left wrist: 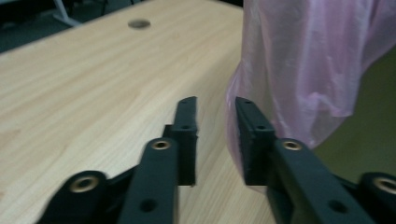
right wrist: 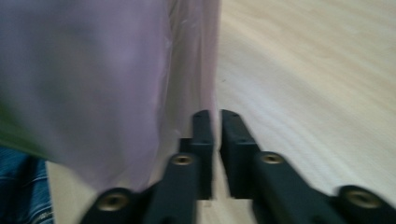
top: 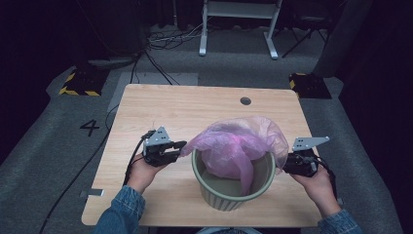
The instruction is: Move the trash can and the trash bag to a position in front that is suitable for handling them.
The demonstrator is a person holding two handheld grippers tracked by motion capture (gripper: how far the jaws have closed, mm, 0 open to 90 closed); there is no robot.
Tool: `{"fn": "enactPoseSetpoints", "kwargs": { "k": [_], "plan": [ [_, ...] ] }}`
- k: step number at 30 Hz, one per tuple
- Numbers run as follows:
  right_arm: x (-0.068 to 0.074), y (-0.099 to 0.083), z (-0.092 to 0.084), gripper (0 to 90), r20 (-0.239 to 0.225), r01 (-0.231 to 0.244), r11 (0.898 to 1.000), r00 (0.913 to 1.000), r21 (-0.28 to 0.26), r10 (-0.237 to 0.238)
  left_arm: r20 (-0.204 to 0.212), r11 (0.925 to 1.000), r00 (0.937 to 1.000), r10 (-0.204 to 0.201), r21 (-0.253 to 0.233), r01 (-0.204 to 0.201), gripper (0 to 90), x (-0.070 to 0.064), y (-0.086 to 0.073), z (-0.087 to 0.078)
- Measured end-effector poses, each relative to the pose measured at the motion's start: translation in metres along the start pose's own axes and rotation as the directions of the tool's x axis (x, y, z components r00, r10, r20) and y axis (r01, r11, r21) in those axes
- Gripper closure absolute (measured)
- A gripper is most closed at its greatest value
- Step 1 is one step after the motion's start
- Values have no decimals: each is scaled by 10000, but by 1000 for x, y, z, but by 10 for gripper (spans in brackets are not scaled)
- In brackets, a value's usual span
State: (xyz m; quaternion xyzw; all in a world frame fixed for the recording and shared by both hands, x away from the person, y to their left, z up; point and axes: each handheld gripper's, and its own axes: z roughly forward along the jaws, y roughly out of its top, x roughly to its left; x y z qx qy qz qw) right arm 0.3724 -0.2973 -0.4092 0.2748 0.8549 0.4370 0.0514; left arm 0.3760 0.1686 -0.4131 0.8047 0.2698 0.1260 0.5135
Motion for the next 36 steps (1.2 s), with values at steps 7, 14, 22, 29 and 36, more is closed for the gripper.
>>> {"fn": "enactPoseSetpoints", "kwargs": {
  "k": [7,14,22,29,36],
  "plan": [
    [-7,7,-39,514,1309,211,9921,9914,-1237,-48,-390,9949,9992,99,-995,-137,522,8,17,-38],
    [-6,27,-74,429,1796,680,9745,9833,-2137,-292,-561,9852,9977,377,-1652,-465,503,9,41,-59],
    [11,60,-83,384,1112,1454,9546,9865,-2601,-1199,-199,9851,9935,1124,-1287,-1140,448,-3,74,-32],
    [19,74,-72,439,654,1767,9532,9840,-2454,-1656,1004,9913,9882,1154,-748,-1082,422,-11,93,-3],
    [27,80,-64,778,224,2038,9572,9788,-2053,-2036,1510,9972,9858,736,-10,-743,423,-10,90,18]
  ]
}}
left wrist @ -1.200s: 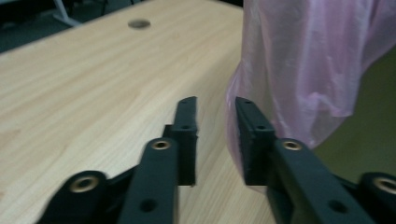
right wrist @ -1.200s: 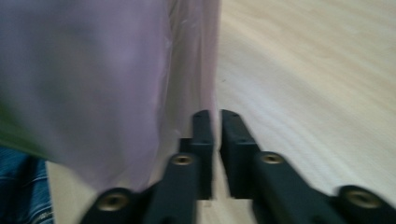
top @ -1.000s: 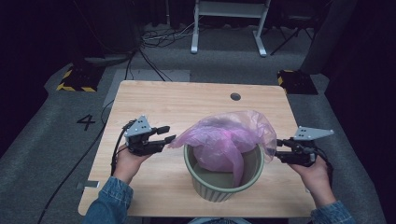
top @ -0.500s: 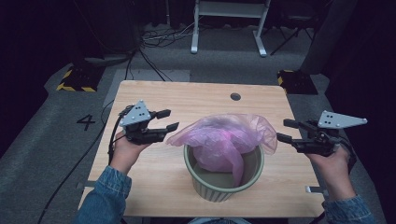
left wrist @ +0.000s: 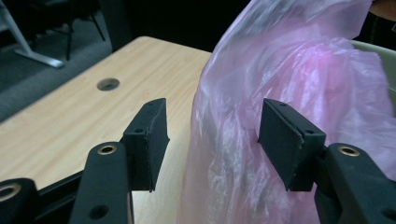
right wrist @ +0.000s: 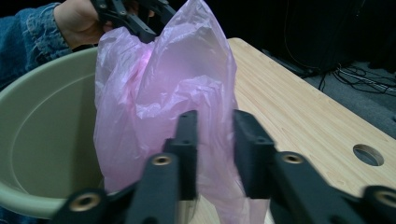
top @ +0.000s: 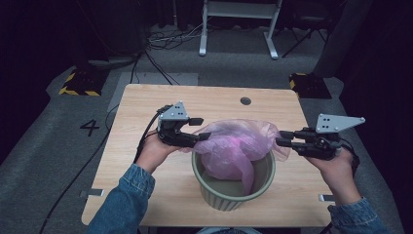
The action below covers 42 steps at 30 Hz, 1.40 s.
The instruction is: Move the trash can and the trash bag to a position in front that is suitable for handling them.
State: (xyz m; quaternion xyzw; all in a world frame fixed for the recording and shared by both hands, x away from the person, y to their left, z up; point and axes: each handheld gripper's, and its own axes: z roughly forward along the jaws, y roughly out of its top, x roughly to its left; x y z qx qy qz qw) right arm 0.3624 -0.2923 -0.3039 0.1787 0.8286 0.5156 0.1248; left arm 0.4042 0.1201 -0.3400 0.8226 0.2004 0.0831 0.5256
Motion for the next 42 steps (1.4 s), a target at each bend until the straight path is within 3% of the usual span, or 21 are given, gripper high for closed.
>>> {"fn": "enactPoseSetpoints", "kwargs": {
  "k": [4,6,9,11,14,21,28,34,42],
  "plan": [
    [4,2,-1,856,-33,105,9999,9999,-15,-105,351,9995,9988,-327,25,327,426,4,-3,2],
    [4,4,-1,865,-50,135,9999,9999,-35,-135,567,9995,9979,-313,60,310,493,3,-3,2],
    [7,5,0,874,-55,182,9998,9998,2,-182,229,10000,9997,-21,-31,22,709,-2,-2,-2],
    [9,5,0,884,-45,257,9997,9997,40,-257,-142,9997,9998,157,-199,-160,784,-6,0,-7],
    [12,5,-1,895,-66,306,9995,9995,86,-306,-604,9973,9970,483,-519,-515,818,-14,1,-17],
    [28,-4,-10,899,-353,502,9986,9982,191,-495,-876,9848,9873,1328,-1010,-1415,843,-39,-8,-44],
    [47,-19,-16,899,-692,601,9974,9960,407,-572,-381,9753,9875,1526,-1555,-1567,843,-58,-30,-68],
    [63,-29,-21,899,-1039,746,9962,9922,458,-695,-159,9656,9728,2309,-1193,-2312,890,-82,-47,-73],
    [85,-44,-21,900,-1537,994,9927,9842,687,-879,879,9568,9542,2861,-791,-2796,899,-99,-65,-67]
  ]
}}
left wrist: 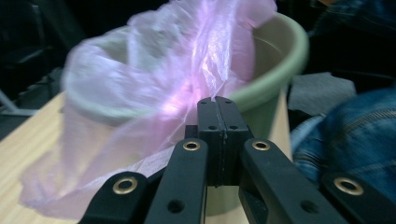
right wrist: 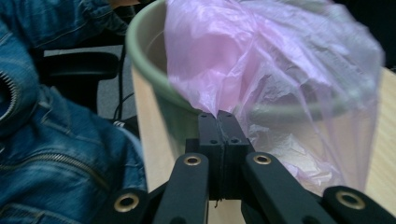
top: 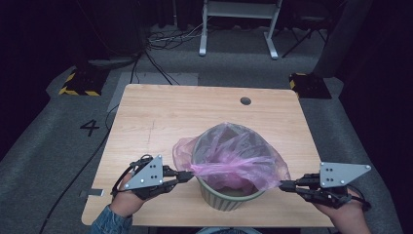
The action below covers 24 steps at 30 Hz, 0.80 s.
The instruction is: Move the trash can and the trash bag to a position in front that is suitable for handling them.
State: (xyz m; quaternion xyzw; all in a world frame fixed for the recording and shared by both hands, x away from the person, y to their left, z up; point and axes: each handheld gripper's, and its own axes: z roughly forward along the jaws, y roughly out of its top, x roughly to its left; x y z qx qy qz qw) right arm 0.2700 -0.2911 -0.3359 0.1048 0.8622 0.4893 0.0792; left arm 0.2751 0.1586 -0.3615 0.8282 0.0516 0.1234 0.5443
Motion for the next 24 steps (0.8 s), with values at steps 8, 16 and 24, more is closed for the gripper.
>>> {"fn": "enactPoseSetpoints", "kwargs": {
  "k": [8,16,24],
  "plan": [
    [9,-19,11,900,-693,-49,9992,9976,396,76,1085,9999,9941,51,158,-69,899,-8,-15,11],
    [5,-42,36,900,-977,-402,9910,9938,1279,529,1358,9946,9905,-201,1035,60,899,-6,-32,33],
    [-7,-65,52,900,-609,-987,9815,9921,1638,1099,1039,9837,9907,-878,1657,698,899,4,-58,46]
  ]
}}
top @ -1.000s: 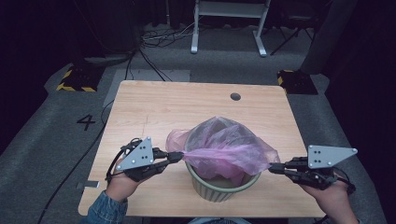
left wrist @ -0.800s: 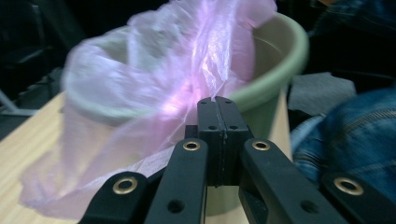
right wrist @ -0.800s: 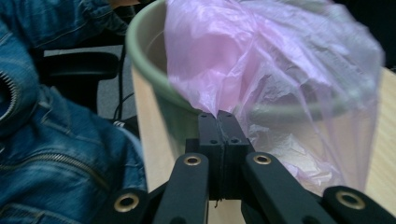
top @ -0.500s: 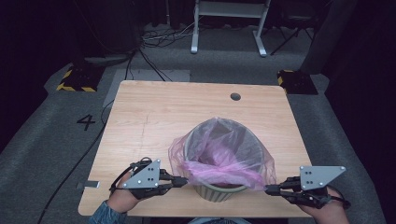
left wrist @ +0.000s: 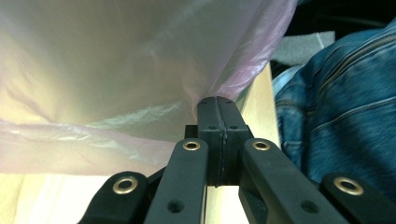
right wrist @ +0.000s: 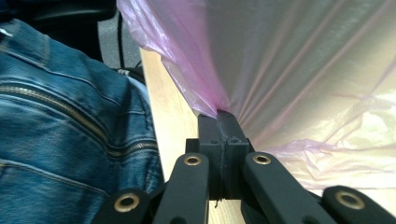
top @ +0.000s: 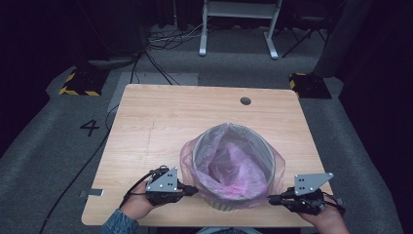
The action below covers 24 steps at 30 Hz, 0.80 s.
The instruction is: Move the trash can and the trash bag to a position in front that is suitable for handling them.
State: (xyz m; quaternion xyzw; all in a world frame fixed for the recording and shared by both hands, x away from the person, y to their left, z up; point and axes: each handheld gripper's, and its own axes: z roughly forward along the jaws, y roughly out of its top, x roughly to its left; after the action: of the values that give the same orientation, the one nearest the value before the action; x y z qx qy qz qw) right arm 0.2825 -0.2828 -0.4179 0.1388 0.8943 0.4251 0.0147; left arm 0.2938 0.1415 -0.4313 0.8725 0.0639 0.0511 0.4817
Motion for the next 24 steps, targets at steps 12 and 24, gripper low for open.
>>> {"fn": "enactPoseSetpoints", "kwargs": {
  "k": [12,24],
  "plan": [
    [-7,-22,10,812,283,-680,9977,9973,-5,680,-66,9953,9978,-665,697,668,899,3,-23,4],
    [-8,-5,-34,284,1640,-450,9630,9822,-2657,911,-1250,9918,9840,-1271,-11,1280,898,15,-31,-23]
  ]
}}
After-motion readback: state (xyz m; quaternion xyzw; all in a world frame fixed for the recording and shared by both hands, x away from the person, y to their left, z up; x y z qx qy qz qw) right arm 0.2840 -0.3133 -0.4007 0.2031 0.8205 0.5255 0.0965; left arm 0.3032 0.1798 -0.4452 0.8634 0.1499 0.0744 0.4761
